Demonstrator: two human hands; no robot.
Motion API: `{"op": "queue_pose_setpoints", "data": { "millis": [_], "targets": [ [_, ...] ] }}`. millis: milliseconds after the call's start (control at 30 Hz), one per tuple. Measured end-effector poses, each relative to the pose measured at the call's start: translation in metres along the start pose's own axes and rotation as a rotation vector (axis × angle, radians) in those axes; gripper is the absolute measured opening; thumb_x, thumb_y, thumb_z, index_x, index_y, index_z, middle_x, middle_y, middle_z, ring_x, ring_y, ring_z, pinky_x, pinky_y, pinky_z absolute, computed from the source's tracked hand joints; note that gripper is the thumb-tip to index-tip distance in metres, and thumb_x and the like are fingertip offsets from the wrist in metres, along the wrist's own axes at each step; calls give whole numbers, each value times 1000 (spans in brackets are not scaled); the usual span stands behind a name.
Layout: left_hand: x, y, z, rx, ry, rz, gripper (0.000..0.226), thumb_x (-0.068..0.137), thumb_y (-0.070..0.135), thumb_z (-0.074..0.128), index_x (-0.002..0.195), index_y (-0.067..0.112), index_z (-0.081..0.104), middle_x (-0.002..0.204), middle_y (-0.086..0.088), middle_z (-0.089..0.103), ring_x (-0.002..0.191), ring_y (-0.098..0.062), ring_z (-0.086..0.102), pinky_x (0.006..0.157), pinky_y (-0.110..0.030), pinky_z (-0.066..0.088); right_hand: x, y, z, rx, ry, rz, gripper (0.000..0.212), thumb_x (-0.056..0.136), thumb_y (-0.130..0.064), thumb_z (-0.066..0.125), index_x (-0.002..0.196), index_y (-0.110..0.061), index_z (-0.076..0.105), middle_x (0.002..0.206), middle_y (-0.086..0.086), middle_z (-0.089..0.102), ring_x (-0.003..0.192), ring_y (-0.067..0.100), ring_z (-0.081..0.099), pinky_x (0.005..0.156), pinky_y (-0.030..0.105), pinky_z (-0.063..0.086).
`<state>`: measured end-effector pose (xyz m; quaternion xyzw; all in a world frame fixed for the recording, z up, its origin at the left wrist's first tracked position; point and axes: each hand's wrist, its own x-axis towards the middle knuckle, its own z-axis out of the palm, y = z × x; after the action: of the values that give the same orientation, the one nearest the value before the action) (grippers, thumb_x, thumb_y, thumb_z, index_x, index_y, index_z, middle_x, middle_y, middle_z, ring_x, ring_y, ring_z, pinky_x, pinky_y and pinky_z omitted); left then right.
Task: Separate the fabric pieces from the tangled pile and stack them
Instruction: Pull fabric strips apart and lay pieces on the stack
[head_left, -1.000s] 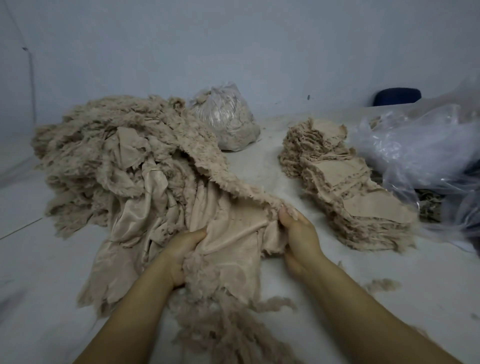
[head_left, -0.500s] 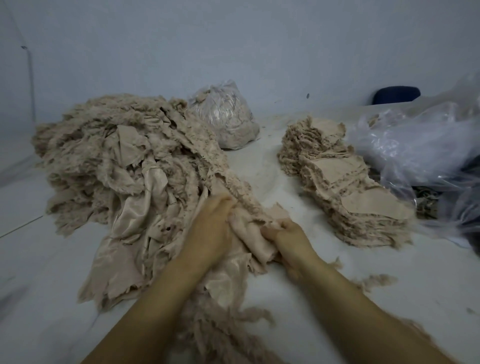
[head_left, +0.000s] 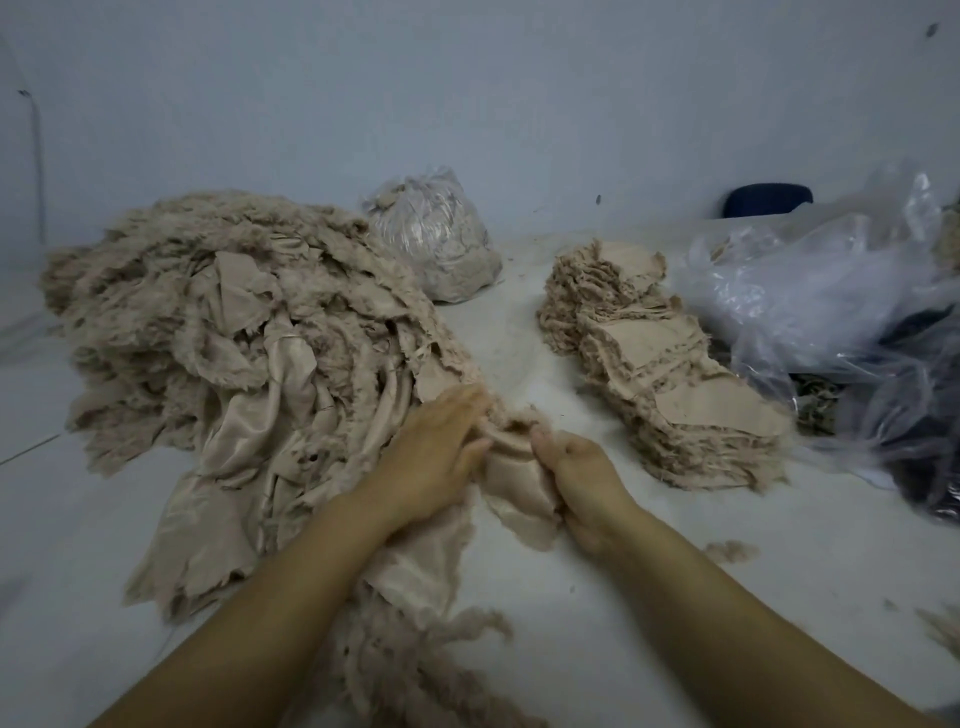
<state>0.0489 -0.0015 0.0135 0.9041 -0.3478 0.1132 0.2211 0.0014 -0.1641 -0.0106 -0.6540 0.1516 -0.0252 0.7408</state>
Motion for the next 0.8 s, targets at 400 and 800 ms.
{"op": "queue_pose_setpoints", "data": {
  "millis": [400, 800],
  "targets": [
    [21, 10, 24, -356, 112, -106, 18, 100, 10, 40, 84, 12, 48, 84, -3, 49, 79, -15, 45, 69, -20, 30, -3, -3, 10, 178, 57, 65, 15, 99, -20, 52, 89, -10, 57, 83, 11, 64, 74, 23, 60, 71, 39, 53],
    [15, -38, 24, -68, 42, -215, 25, 100, 16, 43, 98, 2, 63, 98, -14, 62, 97, -29, 56, 81, -31, 37, -10, -21, -32, 116, -132, 196, 30, 96, -20, 56, 70, -5, 60, 56, 11, 61, 47, 23, 59, 48, 26, 49]
  ]
}}
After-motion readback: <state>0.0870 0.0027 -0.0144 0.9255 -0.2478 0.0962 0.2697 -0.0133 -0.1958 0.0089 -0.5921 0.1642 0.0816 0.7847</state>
